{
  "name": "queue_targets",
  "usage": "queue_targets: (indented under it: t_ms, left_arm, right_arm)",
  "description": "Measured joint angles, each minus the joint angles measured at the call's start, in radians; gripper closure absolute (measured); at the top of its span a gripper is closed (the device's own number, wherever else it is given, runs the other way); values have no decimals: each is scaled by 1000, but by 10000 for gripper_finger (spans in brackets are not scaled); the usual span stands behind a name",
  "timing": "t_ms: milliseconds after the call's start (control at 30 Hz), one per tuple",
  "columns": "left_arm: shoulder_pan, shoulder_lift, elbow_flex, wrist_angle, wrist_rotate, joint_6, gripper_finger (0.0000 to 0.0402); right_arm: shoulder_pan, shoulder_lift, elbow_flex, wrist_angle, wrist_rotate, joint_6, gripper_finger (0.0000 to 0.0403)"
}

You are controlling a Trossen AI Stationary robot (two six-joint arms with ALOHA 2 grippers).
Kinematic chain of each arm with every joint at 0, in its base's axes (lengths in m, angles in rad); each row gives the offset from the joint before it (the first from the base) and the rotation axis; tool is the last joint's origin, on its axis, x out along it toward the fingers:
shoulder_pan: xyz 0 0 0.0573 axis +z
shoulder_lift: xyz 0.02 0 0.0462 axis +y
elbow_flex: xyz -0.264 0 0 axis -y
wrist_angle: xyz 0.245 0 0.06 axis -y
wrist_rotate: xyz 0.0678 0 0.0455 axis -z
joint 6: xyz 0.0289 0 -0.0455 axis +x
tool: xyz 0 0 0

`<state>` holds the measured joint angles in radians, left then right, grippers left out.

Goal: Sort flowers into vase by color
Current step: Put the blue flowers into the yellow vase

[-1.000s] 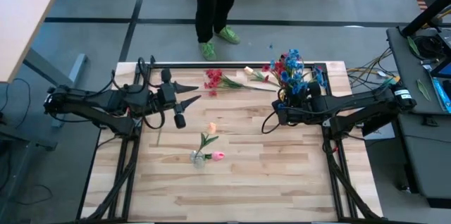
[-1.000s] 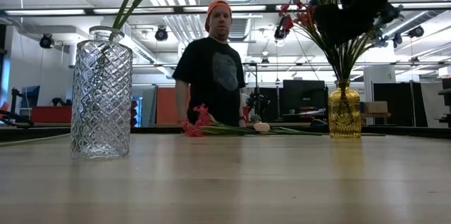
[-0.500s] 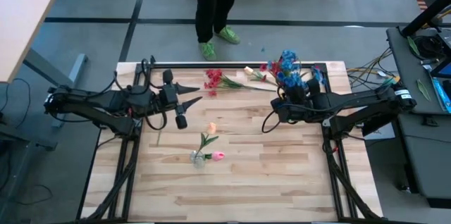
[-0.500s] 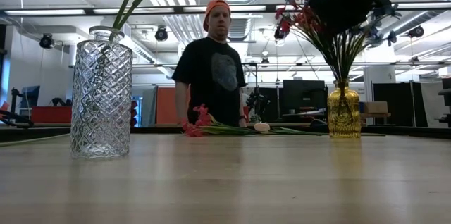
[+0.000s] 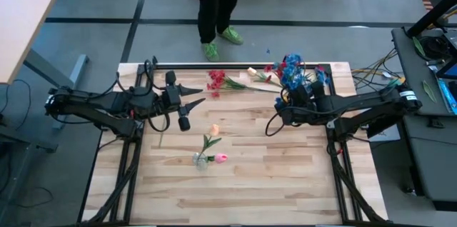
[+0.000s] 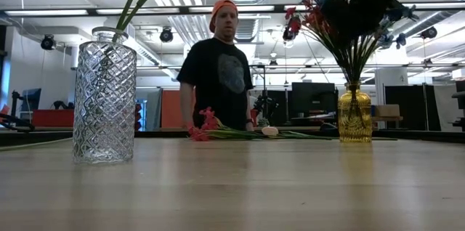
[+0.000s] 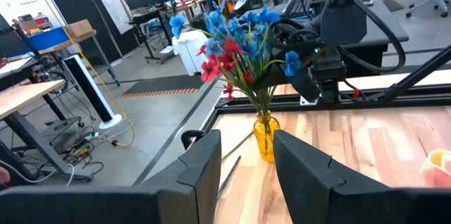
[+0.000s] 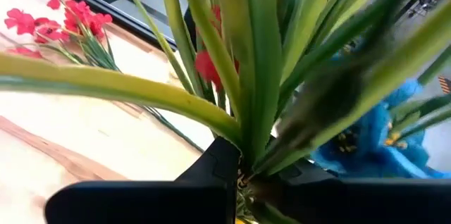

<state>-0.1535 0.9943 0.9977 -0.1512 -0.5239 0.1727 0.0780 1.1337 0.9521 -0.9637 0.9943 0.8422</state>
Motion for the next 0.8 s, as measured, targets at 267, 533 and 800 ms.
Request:
queue_targets:
  t_ms: [267,533,800]
  left_arm:
    - [0,0,0,0,0,-7,287]
    - [0,0,0,0,1,-7,287]
    - [0,0,0,0,1,-12,287]
  right_arm:
    - [0,0,-45,4,0,22,390]
    - [0,0,-101,38,13,22,390]
    - [0,0,-129,58,29,21,390]
